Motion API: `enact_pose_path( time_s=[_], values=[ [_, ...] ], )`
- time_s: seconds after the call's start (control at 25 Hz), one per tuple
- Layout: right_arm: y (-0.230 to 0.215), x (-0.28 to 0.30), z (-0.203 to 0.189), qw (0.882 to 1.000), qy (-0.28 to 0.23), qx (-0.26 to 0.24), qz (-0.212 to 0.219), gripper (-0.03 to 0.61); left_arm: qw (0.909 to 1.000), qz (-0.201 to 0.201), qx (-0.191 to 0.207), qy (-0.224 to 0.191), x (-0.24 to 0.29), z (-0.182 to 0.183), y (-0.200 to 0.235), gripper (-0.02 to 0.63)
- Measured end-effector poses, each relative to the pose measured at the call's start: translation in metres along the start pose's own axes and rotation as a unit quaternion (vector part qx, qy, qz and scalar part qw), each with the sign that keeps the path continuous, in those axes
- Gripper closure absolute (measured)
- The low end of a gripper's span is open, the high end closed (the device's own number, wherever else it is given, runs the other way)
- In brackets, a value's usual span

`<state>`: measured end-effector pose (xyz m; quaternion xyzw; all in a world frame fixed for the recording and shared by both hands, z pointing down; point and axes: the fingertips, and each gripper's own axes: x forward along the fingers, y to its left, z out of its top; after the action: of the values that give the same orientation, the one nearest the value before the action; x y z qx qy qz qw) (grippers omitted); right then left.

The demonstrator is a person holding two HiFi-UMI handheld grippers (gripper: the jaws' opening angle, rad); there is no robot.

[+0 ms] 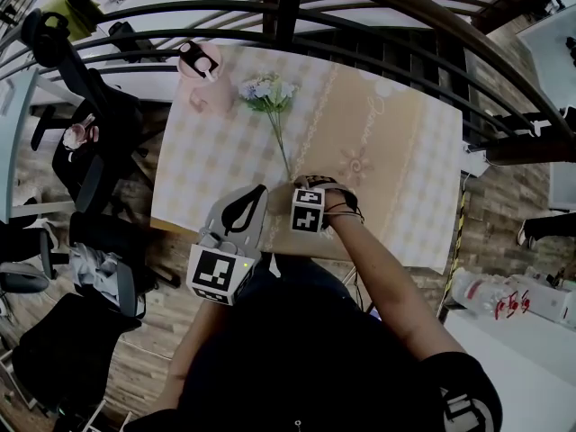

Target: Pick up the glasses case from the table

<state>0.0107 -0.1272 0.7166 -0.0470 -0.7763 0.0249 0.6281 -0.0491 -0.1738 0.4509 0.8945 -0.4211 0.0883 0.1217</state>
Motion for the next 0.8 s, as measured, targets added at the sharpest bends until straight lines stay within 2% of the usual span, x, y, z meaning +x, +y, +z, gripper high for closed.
enact_pose_path(
  time_s=[0.28, 0.52, 0.8],
  values=[
    [0.0, -0.003, 0.001, 1.0, -0.014, -0.001, -0.014, 0.207, 0.9999, 0.004, -0.009, -0.002, 0.004, 0.007, 0.002, 0.603],
    [-0.004, -0.014, 0.0, 0.997, -0.034, 0.005, -0.07, 0.207, 1.0, -0.006, 0.0, -0.008, 0.007, 0.007, -0.002, 0.603],
    [-0.011, -0.044, 0.0, 0.986, -0.082, 0.053, -0.133, 0.207, 0.9999, -0.007, -0.003, -0.007, 0.012, 0.01, -0.005, 0.603]
  ],
)
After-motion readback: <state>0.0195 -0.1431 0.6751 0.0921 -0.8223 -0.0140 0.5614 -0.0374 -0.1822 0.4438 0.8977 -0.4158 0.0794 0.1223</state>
